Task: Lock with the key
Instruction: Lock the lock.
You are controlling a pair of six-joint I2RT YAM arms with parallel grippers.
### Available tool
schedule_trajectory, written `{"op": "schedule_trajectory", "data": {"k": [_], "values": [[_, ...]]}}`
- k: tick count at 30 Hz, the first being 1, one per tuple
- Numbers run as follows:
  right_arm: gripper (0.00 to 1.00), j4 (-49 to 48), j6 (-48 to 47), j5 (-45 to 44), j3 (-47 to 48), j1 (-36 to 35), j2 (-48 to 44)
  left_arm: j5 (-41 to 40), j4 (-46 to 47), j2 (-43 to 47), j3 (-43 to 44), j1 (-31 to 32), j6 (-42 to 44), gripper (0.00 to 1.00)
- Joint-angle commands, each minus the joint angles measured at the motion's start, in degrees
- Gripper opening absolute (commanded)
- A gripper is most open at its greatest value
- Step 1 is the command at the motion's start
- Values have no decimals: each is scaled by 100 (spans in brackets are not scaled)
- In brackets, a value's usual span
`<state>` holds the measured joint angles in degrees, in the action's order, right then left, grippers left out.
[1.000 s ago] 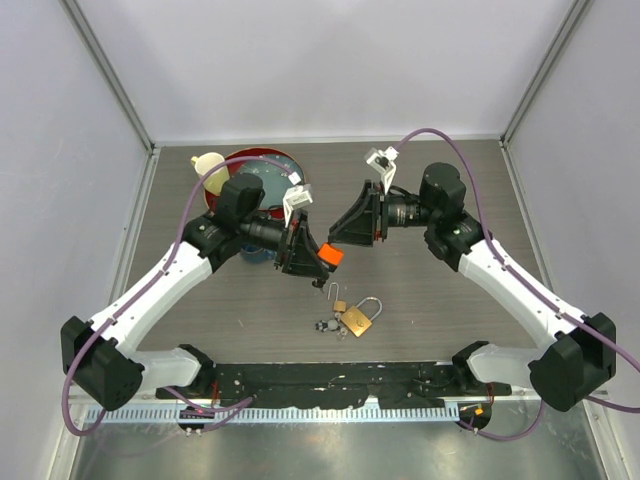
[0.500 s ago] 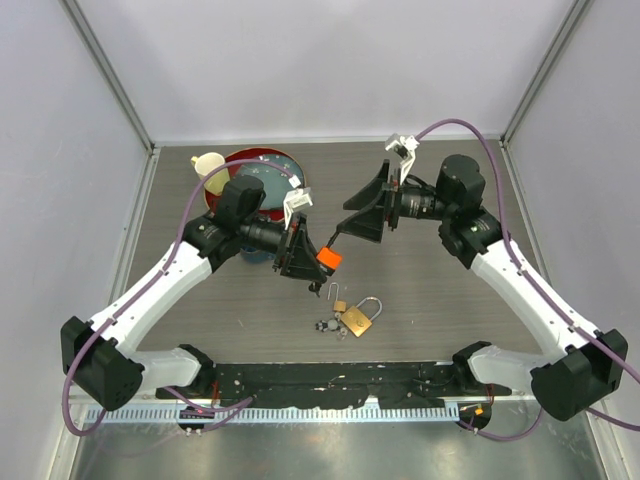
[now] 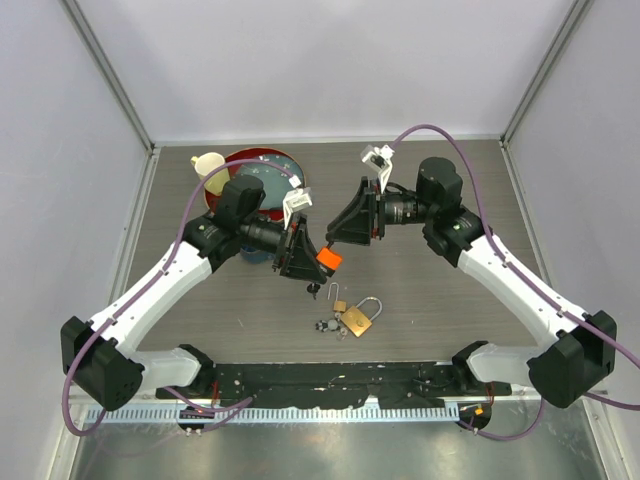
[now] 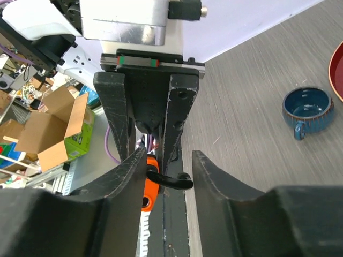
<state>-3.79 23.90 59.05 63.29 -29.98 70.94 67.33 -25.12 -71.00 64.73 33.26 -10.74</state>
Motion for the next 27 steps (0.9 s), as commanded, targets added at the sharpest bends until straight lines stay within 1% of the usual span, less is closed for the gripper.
{"op": "schedule_trajectory", "data": {"k": [1, 3, 5, 6, 10, 11, 12, 15, 17, 20, 22, 23, 24, 26, 27], "values": [[37, 238, -245, 55, 210, 1, -115, 272, 306, 95, 268, 14, -86, 0], [30, 326, -307, 28, 184, -8, -185, 281, 289, 95, 268, 14, -68, 0], [26, 344, -342, 19, 184, -8, -273, 263, 245, 104, 268, 14, -51, 0], [25, 518, -394, 28, 193, -8, -291, 272, 245, 104, 268, 14, -51, 0], [25, 704, -439, 177, 245, -8, -300, 263, 227, 122, 268, 14, -42, 0], [26, 783, -456, 221, 254, -8, -282, 272, 236, 122, 268, 14, -42, 0], [34, 801, -448, 334, 263, -8, -273, 272, 236, 122, 277, 14, -42, 0], [49, 976, -544, 432, 316, -8, -256, 298, 254, 113, 303, 14, -77, 0], [51, 1204, -702, 432, 351, -8, -273, 307, 280, 104, 321, 14, -86, 0], [51, 1337, -834, 432, 360, -8, -300, 395, 403, 113, 312, 14, -182, 0], [49, 1372, -852, 406, 351, -8, -317, 430, 517, 122, 295, 14, -244, 0], [45, 1355, -835, 388, 351, 1, -309, 439, 543, 113, 295, 14, -279, 0], [34, 1337, -826, 354, 351, -8, -309, 456, 552, 104, 295, 14, -288, 0], [28, 1119, -712, 248, 325, -8, -352, 457, 570, 104, 286, 14, -288, 0], [21, 1039, -590, 222, 299, -8, -370, 474, 579, 78, 286, 14, -297, 0]]}}
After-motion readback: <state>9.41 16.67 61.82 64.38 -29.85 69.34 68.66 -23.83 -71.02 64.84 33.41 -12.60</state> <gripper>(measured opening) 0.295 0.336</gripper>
